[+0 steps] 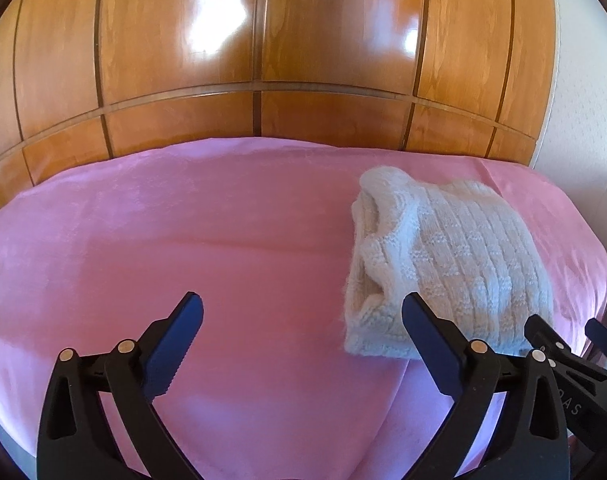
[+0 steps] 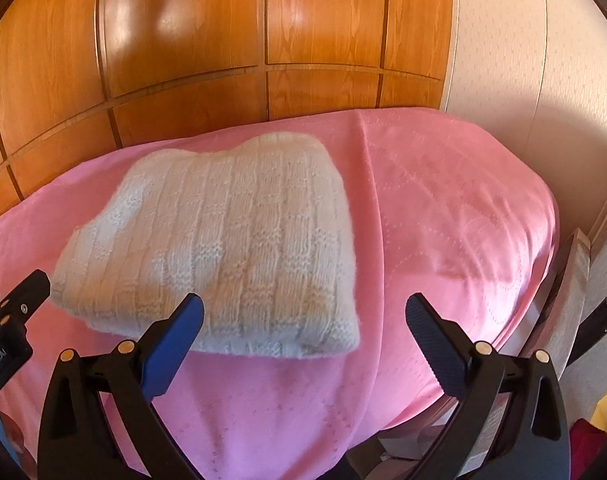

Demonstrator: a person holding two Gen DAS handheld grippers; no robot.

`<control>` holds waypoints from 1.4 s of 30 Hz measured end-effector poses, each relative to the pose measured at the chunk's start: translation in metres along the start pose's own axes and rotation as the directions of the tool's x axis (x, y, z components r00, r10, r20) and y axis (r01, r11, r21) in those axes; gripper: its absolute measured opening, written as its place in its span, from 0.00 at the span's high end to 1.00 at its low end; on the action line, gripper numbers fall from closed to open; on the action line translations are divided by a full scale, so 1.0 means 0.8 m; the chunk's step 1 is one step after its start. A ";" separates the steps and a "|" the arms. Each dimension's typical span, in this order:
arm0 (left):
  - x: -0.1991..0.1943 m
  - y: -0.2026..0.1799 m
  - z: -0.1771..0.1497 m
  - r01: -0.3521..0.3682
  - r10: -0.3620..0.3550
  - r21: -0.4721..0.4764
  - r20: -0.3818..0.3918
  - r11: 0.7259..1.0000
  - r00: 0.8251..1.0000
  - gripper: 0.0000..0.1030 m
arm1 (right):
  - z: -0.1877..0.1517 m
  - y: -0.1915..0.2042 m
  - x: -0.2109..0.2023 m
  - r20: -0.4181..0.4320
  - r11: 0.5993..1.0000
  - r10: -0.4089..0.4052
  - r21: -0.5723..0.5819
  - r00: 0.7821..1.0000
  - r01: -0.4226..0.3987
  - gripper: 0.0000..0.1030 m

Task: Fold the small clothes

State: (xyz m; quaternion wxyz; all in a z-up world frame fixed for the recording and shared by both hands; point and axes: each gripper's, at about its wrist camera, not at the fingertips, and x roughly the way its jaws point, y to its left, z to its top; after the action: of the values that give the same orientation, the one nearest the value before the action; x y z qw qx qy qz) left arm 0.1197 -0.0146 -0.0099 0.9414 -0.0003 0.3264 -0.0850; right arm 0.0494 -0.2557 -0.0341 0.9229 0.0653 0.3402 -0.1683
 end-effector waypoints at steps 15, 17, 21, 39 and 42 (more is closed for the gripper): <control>0.001 -0.016 -0.004 0.004 -0.004 0.044 -0.005 0.999 1.000 0.04 | 0.004 -0.001 -0.008 0.057 1.000 -0.025 -0.013 0.998 0.026 0.02; 0.001 -0.017 -0.004 -0.002 0.002 0.050 -0.008 0.999 1.000 0.04 | 0.004 -0.001 -0.008 0.061 1.000 -0.027 -0.013 0.998 0.028 0.02; 0.004 -0.019 -0.004 -0.001 0.001 0.043 -0.015 0.999 1.000 0.04 | 0.004 -0.001 -0.006 0.059 1.000 -0.020 -0.006 0.998 0.020 0.02; 0.001 -0.017 -0.002 -0.001 0.001 0.041 -0.004 0.999 1.000 0.04 | 0.003 0.003 -0.010 0.067 1.000 -0.017 -0.012 0.998 0.018 0.02; 0.000 -0.018 -0.001 0.002 -0.002 0.043 -0.001 0.999 1.000 0.04 | 0.002 0.005 -0.012 0.071 1.000 -0.016 -0.014 0.997 0.017 0.02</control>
State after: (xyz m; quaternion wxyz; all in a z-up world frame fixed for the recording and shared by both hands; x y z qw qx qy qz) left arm 0.1169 -0.0288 -0.0099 0.9410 0.0198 0.3248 -0.0929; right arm 0.0452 -0.2498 -0.0264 0.9333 0.0495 0.3093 -0.1756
